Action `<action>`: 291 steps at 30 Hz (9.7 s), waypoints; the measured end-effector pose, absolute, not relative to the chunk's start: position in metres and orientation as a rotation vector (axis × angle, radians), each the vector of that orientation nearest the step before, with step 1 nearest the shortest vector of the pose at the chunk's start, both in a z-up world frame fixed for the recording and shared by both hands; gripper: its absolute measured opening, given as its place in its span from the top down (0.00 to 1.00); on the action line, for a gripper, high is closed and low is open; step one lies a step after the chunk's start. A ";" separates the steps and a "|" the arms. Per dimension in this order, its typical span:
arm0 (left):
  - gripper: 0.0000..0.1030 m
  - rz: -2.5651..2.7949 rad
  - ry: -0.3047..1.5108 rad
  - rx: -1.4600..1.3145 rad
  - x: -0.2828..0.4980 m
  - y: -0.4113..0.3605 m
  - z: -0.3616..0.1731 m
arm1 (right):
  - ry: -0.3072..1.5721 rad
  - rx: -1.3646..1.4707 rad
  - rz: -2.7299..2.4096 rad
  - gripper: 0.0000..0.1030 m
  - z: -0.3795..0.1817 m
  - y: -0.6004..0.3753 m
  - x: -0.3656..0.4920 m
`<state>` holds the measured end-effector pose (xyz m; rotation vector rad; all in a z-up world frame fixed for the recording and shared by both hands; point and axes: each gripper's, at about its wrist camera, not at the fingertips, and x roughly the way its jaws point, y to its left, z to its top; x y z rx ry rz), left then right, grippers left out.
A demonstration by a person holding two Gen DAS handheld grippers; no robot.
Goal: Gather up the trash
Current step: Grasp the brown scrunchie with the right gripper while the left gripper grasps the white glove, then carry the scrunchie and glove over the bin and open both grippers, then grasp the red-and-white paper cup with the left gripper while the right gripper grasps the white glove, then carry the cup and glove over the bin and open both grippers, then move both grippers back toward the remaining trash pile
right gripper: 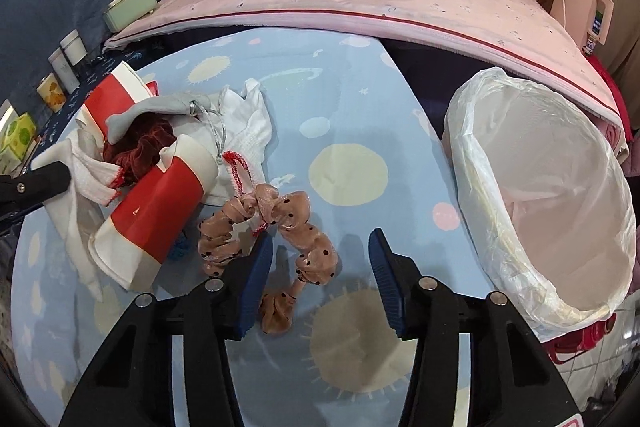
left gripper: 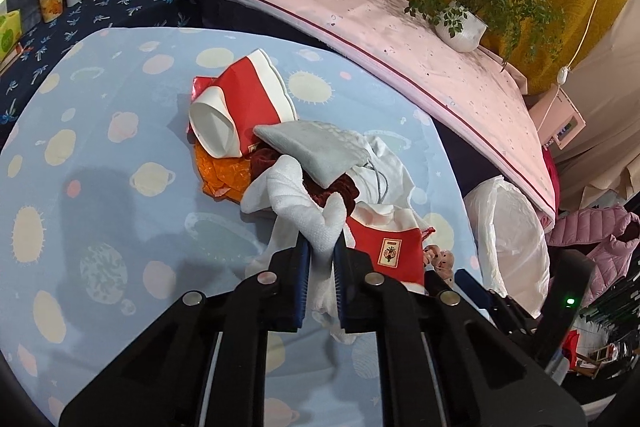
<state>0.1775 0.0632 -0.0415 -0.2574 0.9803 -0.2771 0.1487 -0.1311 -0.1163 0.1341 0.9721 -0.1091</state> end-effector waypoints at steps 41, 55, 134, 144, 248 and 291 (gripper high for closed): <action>0.90 -0.625 0.764 -0.075 0.153 -0.126 0.087 | 0.546 0.187 -0.276 0.90 0.067 -0.272 0.083; 0.89 -0.747 0.821 -0.020 0.147 -0.202 0.067 | 0.600 0.258 -0.381 0.90 0.032 -0.337 0.064; 0.67 -0.404 1.144 -0.265 0.176 0.004 -0.079 | 0.798 0.155 -0.103 0.60 -0.035 -0.154 0.124; 0.73 -0.381 1.122 -0.256 0.169 0.026 -0.072 | 0.850 0.159 -0.058 0.60 -0.056 -0.138 0.144; 0.48 -0.595 0.922 -0.062 0.160 -0.167 0.032 | 0.628 0.225 -0.329 0.64 0.035 -0.299 0.080; 0.33 -0.128 1.007 -0.194 0.183 0.086 -0.052 | 0.893 0.102 0.086 0.57 -0.070 -0.077 0.138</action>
